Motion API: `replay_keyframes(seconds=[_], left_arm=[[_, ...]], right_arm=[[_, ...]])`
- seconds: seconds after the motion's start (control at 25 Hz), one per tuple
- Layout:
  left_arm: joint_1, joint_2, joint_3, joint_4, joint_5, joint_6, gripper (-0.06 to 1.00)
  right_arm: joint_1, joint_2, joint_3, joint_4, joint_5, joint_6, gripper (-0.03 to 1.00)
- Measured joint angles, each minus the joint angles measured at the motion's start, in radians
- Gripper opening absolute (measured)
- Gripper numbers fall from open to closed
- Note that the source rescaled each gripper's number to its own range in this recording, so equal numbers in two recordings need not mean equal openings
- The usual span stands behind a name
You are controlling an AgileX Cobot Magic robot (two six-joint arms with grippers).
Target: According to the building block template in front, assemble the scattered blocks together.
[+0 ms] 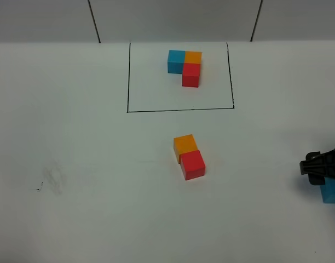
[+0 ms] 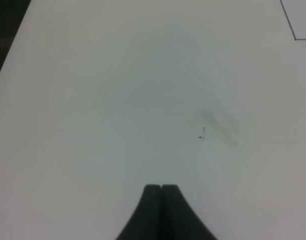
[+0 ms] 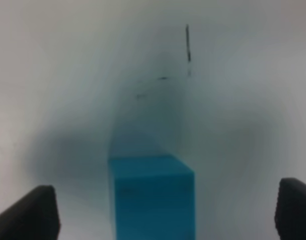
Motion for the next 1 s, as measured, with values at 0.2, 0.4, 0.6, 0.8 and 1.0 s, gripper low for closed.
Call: replay_keyframes(seconds=[0.2, 0.4, 0.6, 0.8, 1.0], left_arm=[[0.000, 0.000, 0.000, 0.000, 0.000, 0.000, 0.00], [0.000, 0.000, 0.000, 0.000, 0.000, 0.000, 0.00], [0.000, 0.000, 0.000, 0.000, 0.000, 0.000, 0.00], [0.000, 0.000, 0.000, 0.000, 0.000, 0.000, 0.00], [0.000, 0.000, 0.000, 0.000, 0.000, 0.000, 0.00]], right_arm=[[-0.028, 0.013, 0.031, -0.001, -0.065, 0.006, 0.89], [-0.059, 0.052, 0.073, 0.000, -0.124, 0.008, 0.89], [-0.079, 0.084, 0.089, -0.006, -0.168, 0.010, 0.89], [-0.082, 0.138, 0.089, -0.023, -0.181, 0.013, 0.87], [-0.082, 0.183, 0.086, -0.025, -0.240, 0.014, 0.66]])
